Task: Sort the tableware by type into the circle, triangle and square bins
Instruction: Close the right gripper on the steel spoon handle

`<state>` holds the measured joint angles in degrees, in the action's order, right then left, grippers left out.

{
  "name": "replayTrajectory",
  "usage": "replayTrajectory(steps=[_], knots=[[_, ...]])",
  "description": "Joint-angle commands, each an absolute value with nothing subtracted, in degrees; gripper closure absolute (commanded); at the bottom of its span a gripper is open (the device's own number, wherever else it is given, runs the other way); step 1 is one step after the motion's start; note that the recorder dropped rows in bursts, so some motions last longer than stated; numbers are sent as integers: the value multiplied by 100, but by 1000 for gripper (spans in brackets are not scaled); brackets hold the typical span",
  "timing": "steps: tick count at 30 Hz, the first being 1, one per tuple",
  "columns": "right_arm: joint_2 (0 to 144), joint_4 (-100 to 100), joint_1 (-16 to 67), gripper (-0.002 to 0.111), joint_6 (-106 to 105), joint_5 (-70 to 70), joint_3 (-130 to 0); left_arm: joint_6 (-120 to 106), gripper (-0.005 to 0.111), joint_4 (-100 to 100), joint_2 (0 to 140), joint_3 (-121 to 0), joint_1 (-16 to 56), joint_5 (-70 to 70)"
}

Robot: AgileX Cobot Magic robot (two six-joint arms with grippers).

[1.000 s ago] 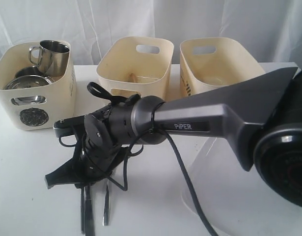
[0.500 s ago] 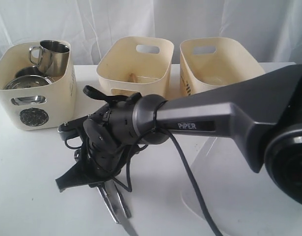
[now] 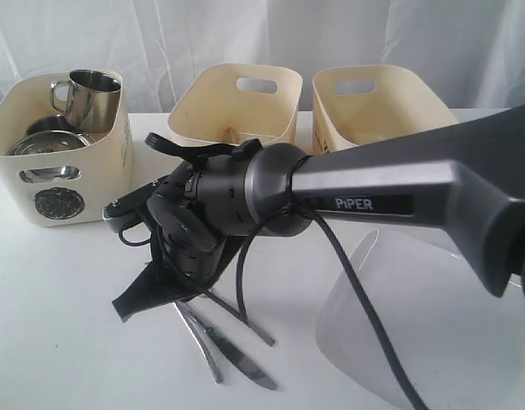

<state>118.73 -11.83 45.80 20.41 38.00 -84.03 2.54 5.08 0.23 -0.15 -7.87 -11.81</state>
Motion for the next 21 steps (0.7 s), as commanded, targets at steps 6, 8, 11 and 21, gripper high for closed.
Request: replayTrajectory(steps=[6, 8, 11, 21], knots=[[11778, -1290, 4562, 108, 2118, 3764, -8388, 267, 107, 543, 0, 0, -786, -1153], [11756, -1272, 4562, 108, 2105, 3769, -8388, 267, 107, 543, 0, 0, -786, -1153], [11756, -901, 4562, 98, 1881, 3648, -8397, 267, 107, 543, 0, 0, -786, -1153], [11975, -124, 4732, 57, 553, 2282, -8397, 267, 107, 543, 0, 0, -786, -1153]])
